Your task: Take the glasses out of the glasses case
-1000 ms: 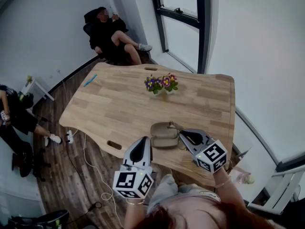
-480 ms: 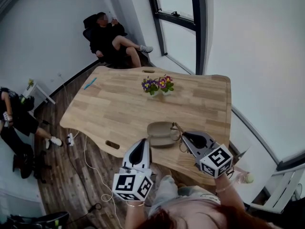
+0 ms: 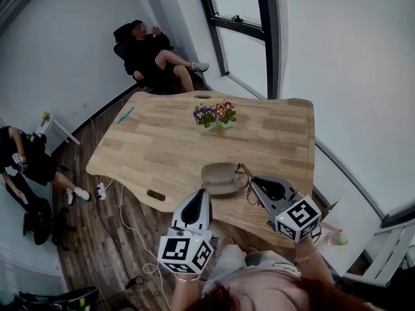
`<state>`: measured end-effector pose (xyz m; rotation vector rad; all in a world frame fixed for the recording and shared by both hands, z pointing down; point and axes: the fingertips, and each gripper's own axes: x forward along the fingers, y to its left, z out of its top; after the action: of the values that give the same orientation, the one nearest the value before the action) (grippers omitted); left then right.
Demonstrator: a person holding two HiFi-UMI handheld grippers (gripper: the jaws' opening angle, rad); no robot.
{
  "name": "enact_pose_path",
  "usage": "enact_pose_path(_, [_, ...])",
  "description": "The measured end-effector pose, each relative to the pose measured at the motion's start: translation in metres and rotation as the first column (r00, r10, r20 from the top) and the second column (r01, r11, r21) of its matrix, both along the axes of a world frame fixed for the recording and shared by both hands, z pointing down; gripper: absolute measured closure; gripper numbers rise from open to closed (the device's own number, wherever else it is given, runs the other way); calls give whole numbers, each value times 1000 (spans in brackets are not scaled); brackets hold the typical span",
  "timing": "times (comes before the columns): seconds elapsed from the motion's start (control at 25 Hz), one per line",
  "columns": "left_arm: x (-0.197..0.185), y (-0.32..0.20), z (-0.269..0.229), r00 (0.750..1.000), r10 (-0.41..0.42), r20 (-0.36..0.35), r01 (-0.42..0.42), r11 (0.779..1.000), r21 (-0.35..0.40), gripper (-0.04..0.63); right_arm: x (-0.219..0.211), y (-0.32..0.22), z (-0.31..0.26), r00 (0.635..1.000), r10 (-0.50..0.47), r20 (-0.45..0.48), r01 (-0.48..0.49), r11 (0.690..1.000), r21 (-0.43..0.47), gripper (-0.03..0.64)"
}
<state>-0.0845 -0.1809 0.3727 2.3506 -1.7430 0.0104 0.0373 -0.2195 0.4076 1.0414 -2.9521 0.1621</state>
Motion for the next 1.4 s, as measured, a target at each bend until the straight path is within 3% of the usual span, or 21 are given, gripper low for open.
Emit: enact_pose_path(1.4, [-71,34,-1,996,89,-24,-90,996,-12,594,-47,39,-34,987,157,-40,-154,986,61,604])
